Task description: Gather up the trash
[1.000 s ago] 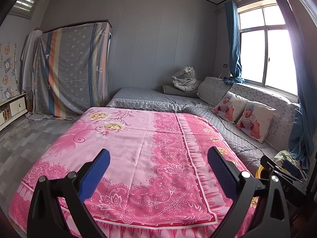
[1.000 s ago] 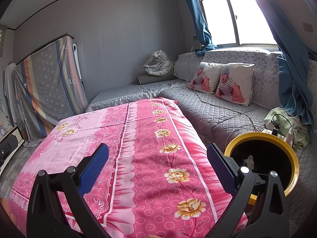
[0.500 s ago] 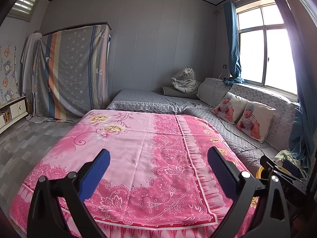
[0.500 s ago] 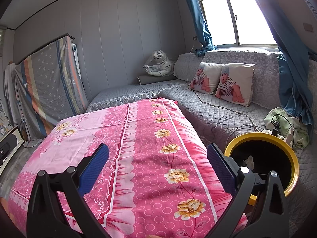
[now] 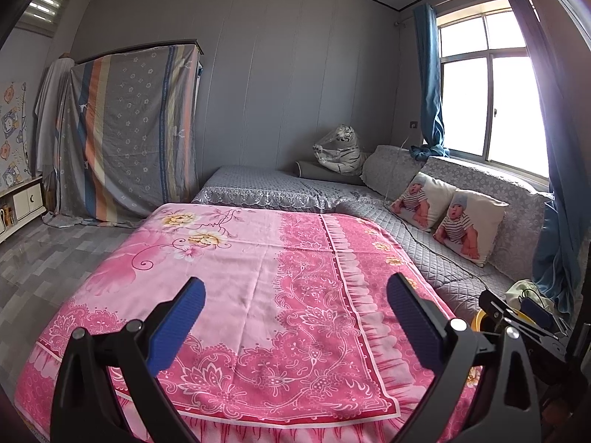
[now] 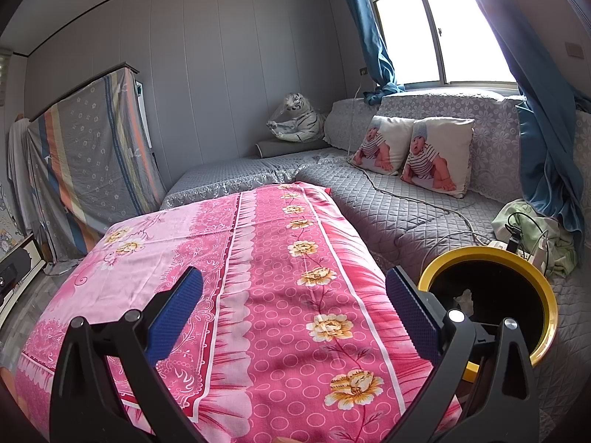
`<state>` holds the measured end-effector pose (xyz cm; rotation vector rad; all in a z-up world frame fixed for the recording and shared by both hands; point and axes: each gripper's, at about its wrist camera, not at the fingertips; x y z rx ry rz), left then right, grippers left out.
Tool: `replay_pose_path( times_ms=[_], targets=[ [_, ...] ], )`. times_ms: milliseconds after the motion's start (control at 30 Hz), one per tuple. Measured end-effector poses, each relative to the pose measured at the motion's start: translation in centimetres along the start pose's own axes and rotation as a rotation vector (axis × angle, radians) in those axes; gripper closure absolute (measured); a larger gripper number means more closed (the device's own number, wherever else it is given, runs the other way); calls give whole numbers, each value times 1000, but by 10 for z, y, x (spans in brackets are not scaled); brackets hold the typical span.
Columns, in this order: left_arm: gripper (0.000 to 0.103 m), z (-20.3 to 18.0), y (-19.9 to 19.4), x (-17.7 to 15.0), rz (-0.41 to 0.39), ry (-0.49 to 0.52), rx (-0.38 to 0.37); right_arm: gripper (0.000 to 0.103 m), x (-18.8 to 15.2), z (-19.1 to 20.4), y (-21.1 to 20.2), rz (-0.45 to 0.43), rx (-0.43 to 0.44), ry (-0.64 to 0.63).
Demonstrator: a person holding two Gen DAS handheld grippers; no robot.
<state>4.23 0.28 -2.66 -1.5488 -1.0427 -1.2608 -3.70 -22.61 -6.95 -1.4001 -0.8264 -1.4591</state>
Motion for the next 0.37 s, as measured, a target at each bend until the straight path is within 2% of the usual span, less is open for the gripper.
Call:
replay_pose_path(
  times_ms=[367],
  targets=[
    [8, -4, -1, 0, -7, 27, 17, 8, 0, 0, 0, 1, 0, 1]
  ],
)
Point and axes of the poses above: each gripper's, at about its wrist camera, not at the fingertips, and y roughly the way its jaws point, z to its left, x to its top, and after that the axes turned 13 degrees about -z, right-handed
